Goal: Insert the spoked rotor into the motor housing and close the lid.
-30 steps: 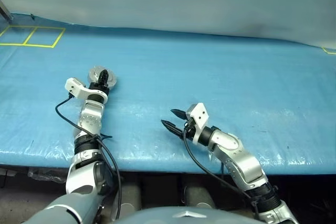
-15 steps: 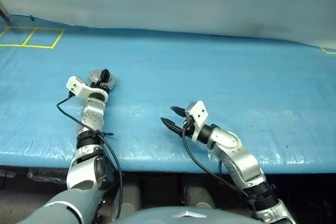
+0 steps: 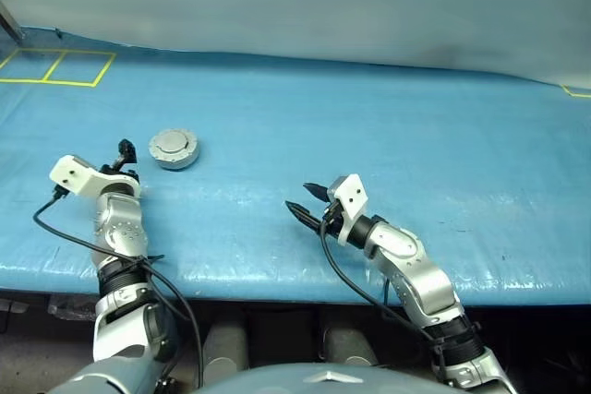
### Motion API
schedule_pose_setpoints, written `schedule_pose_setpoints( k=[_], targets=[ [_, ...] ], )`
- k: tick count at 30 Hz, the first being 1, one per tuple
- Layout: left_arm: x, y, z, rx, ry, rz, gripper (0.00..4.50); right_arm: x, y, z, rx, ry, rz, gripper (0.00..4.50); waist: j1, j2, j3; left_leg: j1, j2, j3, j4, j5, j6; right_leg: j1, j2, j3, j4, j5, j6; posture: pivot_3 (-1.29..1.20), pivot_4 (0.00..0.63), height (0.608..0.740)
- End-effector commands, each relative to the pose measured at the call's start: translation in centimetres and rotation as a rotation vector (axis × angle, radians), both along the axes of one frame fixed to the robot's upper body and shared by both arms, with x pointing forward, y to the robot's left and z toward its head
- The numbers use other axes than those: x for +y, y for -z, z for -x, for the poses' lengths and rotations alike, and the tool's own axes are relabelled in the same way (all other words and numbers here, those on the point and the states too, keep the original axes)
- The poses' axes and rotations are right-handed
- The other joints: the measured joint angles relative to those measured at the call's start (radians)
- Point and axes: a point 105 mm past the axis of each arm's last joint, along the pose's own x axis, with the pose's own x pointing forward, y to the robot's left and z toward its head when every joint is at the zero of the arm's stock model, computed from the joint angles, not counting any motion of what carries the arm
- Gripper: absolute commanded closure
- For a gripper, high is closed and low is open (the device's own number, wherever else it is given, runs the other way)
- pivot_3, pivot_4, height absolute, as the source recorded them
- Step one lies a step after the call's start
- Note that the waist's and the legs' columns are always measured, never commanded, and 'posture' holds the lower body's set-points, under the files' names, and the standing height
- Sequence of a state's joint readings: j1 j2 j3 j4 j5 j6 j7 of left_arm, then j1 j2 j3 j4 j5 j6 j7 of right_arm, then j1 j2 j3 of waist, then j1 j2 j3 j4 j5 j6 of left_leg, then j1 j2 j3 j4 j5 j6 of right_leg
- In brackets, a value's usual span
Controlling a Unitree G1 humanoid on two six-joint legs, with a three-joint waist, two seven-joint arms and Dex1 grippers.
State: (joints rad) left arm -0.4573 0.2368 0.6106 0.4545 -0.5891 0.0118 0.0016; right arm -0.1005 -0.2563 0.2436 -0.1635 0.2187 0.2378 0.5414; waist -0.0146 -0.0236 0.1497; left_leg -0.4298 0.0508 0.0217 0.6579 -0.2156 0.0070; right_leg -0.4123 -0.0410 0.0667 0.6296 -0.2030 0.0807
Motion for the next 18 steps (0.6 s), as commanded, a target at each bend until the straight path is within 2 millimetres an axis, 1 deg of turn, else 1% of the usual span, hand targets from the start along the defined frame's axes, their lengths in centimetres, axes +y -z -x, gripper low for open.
schedule_pose_setpoints(
  k=[1, 2, 3, 4, 5, 6, 7, 8, 9, 10, 12, 14, 16, 18],
  targets=[
    [-1.0, -7.5, 0.0, -0.264, 0.039, -0.210, 0.08, -1.0, -2.3, -1.0, -0.109, 0.061, -0.035, 1.55, 0.003, 0.000, 0.000, 0.000, 0.000, 0.000, 0.000, 0.000, 0.000, 0.000, 0.000, 0.000, 0.000, 0.000, 0.000, 0.00, 0.150, 0.740],
    [-2.2, -8.8, 0.0, -0.325, 0.103, -0.261, 0.08, -1.3, -2.6, -1.1, -0.122, 0.074, -0.038, 1.55, 0.005, 0.000, 0.000, 0.000, 0.000, 0.000, 0.000, 0.000, 0.000, 0.000, 0.000, 0.000, 0.000, 0.000, 0.000, 0.00, 0.150, 0.740],
    [-4.4, -10.2, -0.3, -0.383, 0.222, -0.328, 0.08, -1.8, -3.0, -1.3, -0.137, 0.088, -0.037, 1.55, 0.006, 0.000, 0.000, -0.001, 0.000, 0.000, 0.000, 0.000, 0.000, 0.000, 0.000, 0.000, 0.000, 0.000, 0.000, 0.00, 0.150, 0.740],
    [-6.7, -11.1, -0.4, -0.418, 0.345, -0.391, 0.08, -2.3, -3.3, -1.4, -0.151, 0.097, -0.033, 1.55, 0.007, -0.001, 0.000, -0.001, 0.000, 0.000, 0.000, 0.000, 0.000, 0.000, 0.000, 0.000, 0.000, 0.000, 0.000, 0.00, 0.150, 0.740],
    [-9.5, -11.6, -0.3, -0.444, 0.505, -0.468, 0.08, -2.9, -3.7, -1.5, -0.164, 0.104, -0.027, 1.55, 0.008, -0.001, 0.000, -0.001, 0.000, 0.000, 0.000, 0.000, 0.000, 0.000, -0.001, 0.000, -0.001, 0.000, 0.000, 0.00, 0.150, 0.740],
    [-11.9, -11.6, -0.1, -0.448, 0.649, -0.536, 0.08, -3.4, -4.0, -1.5, -0.177, 0.109, -0.019, 1.55, 0.008, 0.000, 0.000, -0.001, -0.001, 0.001, 0.000, 0.000, 0.000, 0.000, -0.001, 0.000, -0.001, 0.000, 0.000, 0.00, 0.150, 0.740],
    [-13.7, -11.3, 0.2, -0.438, 0.751, -0.587, 0.08, -3.8, -4.2, -1.6, -0.187, 0.112, -0.011, 1.55, 0.006, 0.000, -0.001, -0.001, -0.002, 0.001, 0.000, 0.000, 0.000, 0.001, -0.002, 0.000, -0.001, 0.000, 0.000, 0.00, 0.150, 0.740],
    [-15.9, -10.7, 0.8, -0.422, 0.885, -0.662, 0.08, -4.4, -4.5, -1.6, -0.198, 0.114, -0.001, 1.55, 0.003, 0.001, -0.001, 0.000, -0.002, 0.001, 0.000, 0.000, 0.000, 0.001, -0.002, 0.000, -0.001, 0.000, 0.000, 0.00, 0.150, 0.740],
    [-17.5, -9.9, 1.3, -0.400, 0.991, -0.722, 0.08, -4.9, -4.8, -1.6, -0.207, 0.116, 0.005, 1.55, 0.001, 0.001, -0.001, 0.000, -0.002, 0.001, -0.001, 0.000, 0.000, 0.001, -0.002, 0.001, -0.001, 0.000, 0.000, 0.00, 0.150, 0.740],
    [-18.4, -9.4, 1.7, -0.385, 1.059, -0.758, 0.08, -5.2, -4.9, -1.6, -0.211, 0.117, 0.009, 1.55, -0.004, 0.002, -0.001, 0.001, -0.002, 0.002, -0.001, 0.000, 0.000, 0.001, -0.002, 0.001, -0.001, 0.000, 0.000, 0.00, 0.150, 0.740],
    [-20.6, -7.7, 2.7, -0.336, 1.228, -0.828, 0.08, -6.4, -5.3, -1.7, -0.232, 0.132, 0.034, 1.55, -0.014, 0.002, -0.001, 0.002, -0.001, 0.002, -0.003, 0.000, 0.000, -0.001, -0.001, 0.001, 0.000, -0.001, -0.001, 0.00, 0.150, 0.740],
    [-22.3, -6.2, 3.7, -0.294, 1.359, -0.877, 0.08, -7.4, -5.5, -1.8, -0.233, 0.135, 0.056, 1.55, -0.017, 0.003, -0.001, 0.002, 0.001, 0.002, -0.003, 0.000, 0.000, -0.001, 0.001, 0.001, 0.000, -0.001, -0.002, 0.00, 0.150, 0.740],
    [-23.3, -4.9, 4.6, -0.268, 1.459, -0.888, 0.08, -8.2, -5.3, -1.7, -0.197, 0.119, 0.068, 1.55, -0.018, 0.003, -0.001, 0.002, 0.002, 0.002, -0.004, 0.000, 0.000, -0.002, 0.001, 0.001, 0.000, -0.001, -0.003, 0.00, 0.150, 0.740],
    [-24.0, -3.7, 5.5, -0.236, 1.548, -0.906, 0.08, -8.4, -5.0, -1.2, -0.142, 0.065, 0.057, 1.55, -0.018, 0.003, -0.001, 0.001, 0.002, 0.002, -0.004, 0.000, 0.000, -0.002, 0.001, 0.001, 0.000, -0.002, -0.003, 0.00, 0.150, 0.740]
  ],
)
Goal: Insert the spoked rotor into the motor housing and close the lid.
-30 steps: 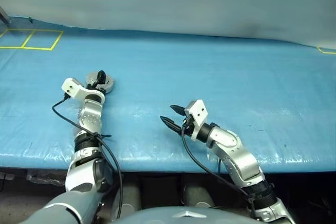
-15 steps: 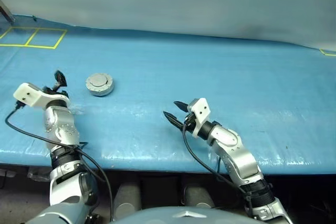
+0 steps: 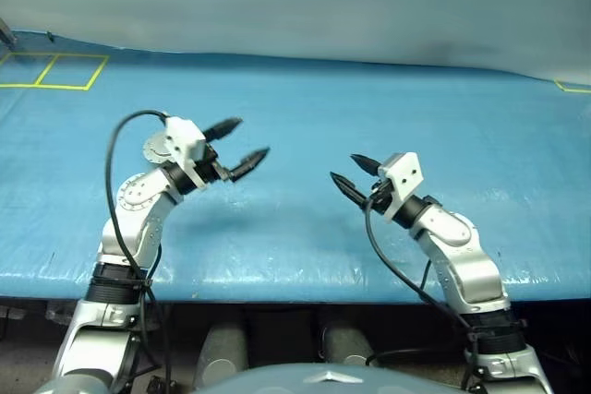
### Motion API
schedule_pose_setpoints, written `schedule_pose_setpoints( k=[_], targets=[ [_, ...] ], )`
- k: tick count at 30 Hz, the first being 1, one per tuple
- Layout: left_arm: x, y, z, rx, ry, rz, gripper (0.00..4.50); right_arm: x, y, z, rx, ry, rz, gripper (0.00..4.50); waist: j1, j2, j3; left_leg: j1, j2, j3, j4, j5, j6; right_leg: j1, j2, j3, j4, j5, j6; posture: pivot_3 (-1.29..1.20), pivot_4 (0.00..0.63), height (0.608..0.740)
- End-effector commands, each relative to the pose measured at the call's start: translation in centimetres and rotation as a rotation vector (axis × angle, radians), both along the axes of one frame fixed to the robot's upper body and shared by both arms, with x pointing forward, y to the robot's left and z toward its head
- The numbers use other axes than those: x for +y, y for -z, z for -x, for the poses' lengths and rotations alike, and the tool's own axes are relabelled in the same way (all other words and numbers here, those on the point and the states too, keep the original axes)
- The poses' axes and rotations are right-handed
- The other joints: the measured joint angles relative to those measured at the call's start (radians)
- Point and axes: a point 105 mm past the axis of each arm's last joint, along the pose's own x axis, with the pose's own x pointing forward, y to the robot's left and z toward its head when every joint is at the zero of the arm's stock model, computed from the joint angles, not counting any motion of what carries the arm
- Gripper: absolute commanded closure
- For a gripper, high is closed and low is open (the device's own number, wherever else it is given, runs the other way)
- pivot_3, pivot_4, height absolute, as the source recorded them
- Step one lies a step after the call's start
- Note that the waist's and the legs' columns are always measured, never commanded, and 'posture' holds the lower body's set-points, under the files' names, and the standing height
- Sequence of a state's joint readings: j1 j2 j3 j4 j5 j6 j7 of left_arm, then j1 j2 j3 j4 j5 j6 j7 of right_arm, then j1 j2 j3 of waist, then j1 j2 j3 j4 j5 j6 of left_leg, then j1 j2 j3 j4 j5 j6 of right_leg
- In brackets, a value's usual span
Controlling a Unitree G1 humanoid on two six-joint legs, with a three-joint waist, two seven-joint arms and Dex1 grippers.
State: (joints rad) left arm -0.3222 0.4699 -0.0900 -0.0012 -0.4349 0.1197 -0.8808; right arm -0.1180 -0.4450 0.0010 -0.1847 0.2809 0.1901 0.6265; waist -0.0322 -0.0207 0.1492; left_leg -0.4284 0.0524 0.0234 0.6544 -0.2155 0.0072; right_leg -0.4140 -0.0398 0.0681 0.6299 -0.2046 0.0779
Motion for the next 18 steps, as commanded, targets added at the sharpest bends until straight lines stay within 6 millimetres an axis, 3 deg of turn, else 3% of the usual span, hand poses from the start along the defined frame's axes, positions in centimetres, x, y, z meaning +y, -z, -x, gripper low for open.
schedule_pose_setpoints(
  k=[1, 2, 7, 18],
  targets=[
    [-1.4, 0.9, 1.8, 0.005, 0.133, -0.087, 0.08, -0.1, -0.8, 1.0, 0.039, -0.099, -0.036, 1.55, 0.000, 0.000, 0.000, 0.000, 0.000, 0.000, 0.000, 0.000, 0.000, 0.000, 0.000, 0.000, 0.000, 0.000, 0.000, 0.00, 0.150, 0.740],
    [-1.6, 1.4, 2.2, 0.019, 0.160, -0.111, 0.08, 0.0, -0.5, 1.3, 0.067, -0.124, -0.035, 1.55, 0.001, 0.000, 0.000, 0.000, 0.000, 0.000, 0.000, 0.000, 0.000, 0.000, 0.000, 0.000, 0.000, 0.000, 0.000, 0.00, 0.150, 0.740],
    [-1.9, 3.3, 3.6, 0.064, 0.233, -0.162, 0.04, 0.6, 0.6, 2.1, 0.109, -0.164, 0.001, 0.02, 0.003, 0.000, 0.000, 0.000, 0.000, 0.000, 0.000, 0.000, 0.000, 0.000, 0.000, 0.000, 0.000, 0.000, 0.000, 0.00, 0.150, 0.740],
    [-2.0, 3.9, 3.5, 0.084, 0.199, -0.104, 0.04, 1.3, 1.4, 1.8, 0.091, -0.151, 0.040, 0.01, 0.013, 0.000, 0.000, -0.001, 0.000, 0.000, 0.001, 0.000, 0.000, 0.000, -0.001, 0.000, 0.000, -0.001, 0.001, 0.00, 0.150, 0.740]
  ],
)
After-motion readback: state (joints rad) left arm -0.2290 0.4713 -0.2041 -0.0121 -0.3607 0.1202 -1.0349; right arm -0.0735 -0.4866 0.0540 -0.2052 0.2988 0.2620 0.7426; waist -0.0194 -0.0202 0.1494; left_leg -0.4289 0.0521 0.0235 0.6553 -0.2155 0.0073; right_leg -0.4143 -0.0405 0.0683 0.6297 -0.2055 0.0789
